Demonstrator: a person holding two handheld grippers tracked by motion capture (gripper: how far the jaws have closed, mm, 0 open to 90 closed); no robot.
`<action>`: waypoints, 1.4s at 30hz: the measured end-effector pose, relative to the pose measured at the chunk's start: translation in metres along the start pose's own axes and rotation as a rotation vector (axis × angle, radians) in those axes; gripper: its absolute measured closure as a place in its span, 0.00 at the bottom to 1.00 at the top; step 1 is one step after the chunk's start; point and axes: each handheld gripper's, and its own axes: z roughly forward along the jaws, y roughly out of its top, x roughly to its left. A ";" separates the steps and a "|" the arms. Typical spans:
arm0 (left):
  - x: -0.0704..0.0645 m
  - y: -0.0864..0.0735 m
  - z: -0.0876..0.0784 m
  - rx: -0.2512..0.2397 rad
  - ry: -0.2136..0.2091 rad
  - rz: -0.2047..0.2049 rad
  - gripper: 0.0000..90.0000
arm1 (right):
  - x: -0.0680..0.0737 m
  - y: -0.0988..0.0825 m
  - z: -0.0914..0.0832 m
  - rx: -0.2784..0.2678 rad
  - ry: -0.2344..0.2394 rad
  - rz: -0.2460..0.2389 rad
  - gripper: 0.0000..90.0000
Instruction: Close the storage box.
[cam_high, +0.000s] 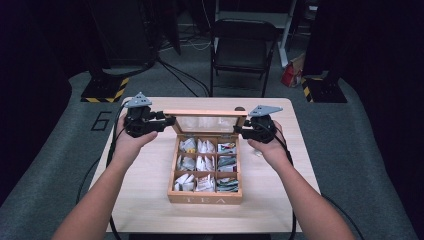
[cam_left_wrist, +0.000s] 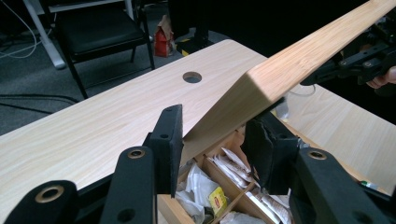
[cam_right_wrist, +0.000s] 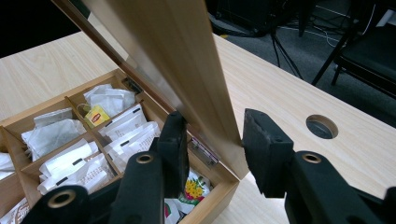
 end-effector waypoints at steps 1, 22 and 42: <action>-0.001 0.000 -0.002 0.004 -0.008 -0.005 0.64 | 0.001 0.000 0.000 -0.003 -0.002 0.008 0.67; -0.012 -0.007 -0.014 -0.009 -0.007 0.007 0.65 | 0.007 -0.009 -0.010 -0.007 0.017 0.034 0.62; -0.029 -0.036 -0.025 -0.018 -0.017 0.028 0.64 | 0.039 -0.024 -0.055 -0.029 0.064 0.009 0.63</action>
